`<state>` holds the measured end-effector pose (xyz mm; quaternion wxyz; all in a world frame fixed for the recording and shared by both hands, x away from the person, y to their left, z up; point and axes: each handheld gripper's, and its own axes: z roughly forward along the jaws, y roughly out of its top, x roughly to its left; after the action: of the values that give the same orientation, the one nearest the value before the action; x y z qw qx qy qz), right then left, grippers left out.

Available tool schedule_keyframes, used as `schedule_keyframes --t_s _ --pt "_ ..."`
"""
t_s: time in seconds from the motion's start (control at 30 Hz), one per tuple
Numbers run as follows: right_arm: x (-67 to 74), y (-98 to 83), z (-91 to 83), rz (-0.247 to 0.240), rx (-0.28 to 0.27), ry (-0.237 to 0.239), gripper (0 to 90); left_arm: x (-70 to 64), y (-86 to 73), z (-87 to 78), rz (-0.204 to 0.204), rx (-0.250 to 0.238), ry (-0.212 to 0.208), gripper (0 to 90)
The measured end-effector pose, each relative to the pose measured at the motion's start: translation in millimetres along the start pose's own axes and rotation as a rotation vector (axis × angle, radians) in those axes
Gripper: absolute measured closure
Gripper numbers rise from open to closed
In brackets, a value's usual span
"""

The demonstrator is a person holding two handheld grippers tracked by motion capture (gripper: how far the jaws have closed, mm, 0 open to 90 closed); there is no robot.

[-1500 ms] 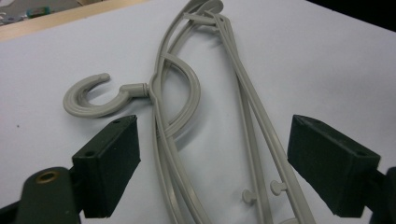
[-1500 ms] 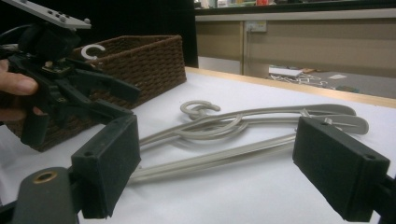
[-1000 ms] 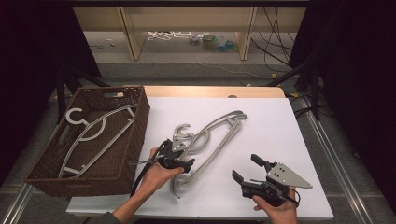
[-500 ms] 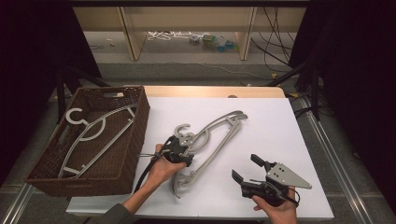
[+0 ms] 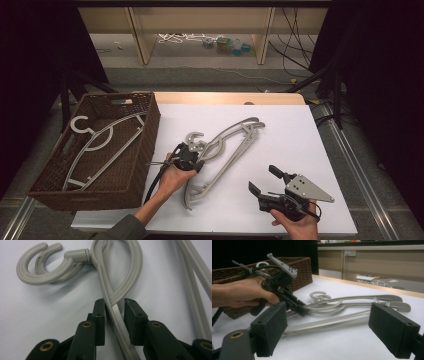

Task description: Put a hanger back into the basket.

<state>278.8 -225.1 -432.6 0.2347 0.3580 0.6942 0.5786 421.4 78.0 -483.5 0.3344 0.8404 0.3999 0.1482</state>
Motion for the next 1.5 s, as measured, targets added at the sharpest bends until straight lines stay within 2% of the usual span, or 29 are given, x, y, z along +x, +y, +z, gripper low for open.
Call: schedule_keyframes --t_s 0.13,0.17,0.2,0.3,0.33,0.37,0.43,0.57,0.67,0.73,0.77,0.8,0.87,0.9,0.93,0.97,1.0,1.03,1.07,1.17,1.23,1.3,1.33,1.4,1.47,1.5 --pt "-0.7 0.3 -0.6 -0.002 -0.007 -0.006 16.3 4.7 1.0 -6.5 -0.049 -0.029 -0.004 73.9" --pt "-0.8 0.4 -0.7 -0.003 -0.006 -0.009 16.3 7.1 1.7 -8.9 -0.055 -0.036 -0.022 74.4" --pt "-0.8 0.0 -0.4 0.001 -0.005 -0.005 16.3 8.6 2.0 -10.5 -0.079 -0.048 -0.035 74.7" --pt "-0.6 0.5 -1.0 0.001 -0.004 -0.011 16.4 11.2 1.6 -13.6 -0.114 -0.072 -0.048 76.5" --pt "-0.6 0.7 -0.9 -0.001 -0.008 -0.01 16.4 11.5 0.4 -13.7 -0.151 -0.085 -0.059 77.0" --pt "-0.5 0.5 -0.4 0.003 -0.01 -0.002 16.4 12.8 -0.4 -13.5 -0.169 -0.088 -0.078 77.3" --pt "-0.7 0.1 -0.8 -0.001 -0.003 -0.01 16.3 14.0 -1.5 -12.9 -0.194 -0.097 -0.087 77.7" --pt "-0.8 0.4 -1.0 0.0 -0.003 -0.01 16.4 17.3 -1.3 -16.0 -0.193 -0.11 -0.115 78.0" --pt "-0.7 0.2 -0.7 0.004 -0.01 -0.011 16.5 18.4 -1.3 -18.5 -0.228 -0.131 -0.12 78.8" --pt "-0.7 0.4 -0.5 0.0 -0.009 -0.016 16.4 18.8 -1.0 -20.9 -0.227 -0.142 -0.119 79.6" --pt "-0.8 0.2 -0.2 0.0 -0.004 -0.001 16.4 19.3 -0.6 -22.4 -0.223 -0.144 -0.12 80.3" --pt "-0.8 0.3 -0.9 0.0 0.005 0.001 16.4 19.3 -0.4 -23.4 -0.223 -0.152 -0.132 81.0" --pt "-0.5 0.5 -0.6 0.001 -0.011 -0.001 16.5 16.8 0.5 -26.4 -0.232 -0.166 -0.131 81.1" --pt "-0.6 0.7 -0.9 -0.003 -0.011 -0.013 16.5 16.7 1.3 -28.3 -0.215 -0.166 -0.133 81.1" --pt "-0.6 1.0 -1.6 0.0 0.009 -0.006 16.5 14.7 2.4 -28.6 -0.242 -0.185 -0.139 81.1" --pt "-0.7 0.6 -1.4 -0.003 0.01 -0.007 16.4 15.6 2.9 -30.2 -0.235 -0.183 -0.143 81.1" --pt "-0.7 0.3 -0.9 -0.002 -0.002 -0.007 16.4 15.2 3.6 -31.9 -0.232 -0.185 -0.143 81.1" --pt "-0.5 0.4 -0.8 -0.001 -0.01 -0.003 16.5 13.3 4.7 -32.6 -0.249 -0.203 -0.138 81.1" --pt "-0.3 0.7 -1.1 -0.004 -0.012 -0.016 16.5 14.7 5.4 -35.2 -0.226 -0.193 -0.142 81.1" --pt "-0.7 0.1 -0.7 0.006 -0.005 -0.005 16.4 14.9 8.0 -40.1 -0.229 -0.21 -0.137 81.1" --pt "-0.6 0.7 -1.2 0.003 -0.012 -0.018 16.5 16.1 8.3 -43.2 -0.226 -0.218 -0.121 81.1" --pt "-0.5 0.7 -1.1 0.001 -0.011 -0.017 16.4 17.6 7.6 -45.4 -0.254 -0.23 -0.129 81.1" --pt "-0.5 0.5 -1.2 0.002 -0.008 -0.013 16.4 18.2 7.8 -47.3 -0.255 -0.237 -0.123 81.1" --pt "-0.5 0.7 -1.3 0.001 -0.013 -0.016 16.4 18.0 7.5 -51.9 -0.247 -0.244 -0.119 81.1" --pt "-0.5 1.0 -1.4 0.005 -0.01 -0.009 16.4 17.1 7.3 -56.6 -0.219 -0.238 -0.127 81.1" --pt "-0.8 0.7 -1.2 0.003 -0.012 -0.017 16.4 14.9 8.1 -57.4 -0.235 -0.251 -0.132 81.1"
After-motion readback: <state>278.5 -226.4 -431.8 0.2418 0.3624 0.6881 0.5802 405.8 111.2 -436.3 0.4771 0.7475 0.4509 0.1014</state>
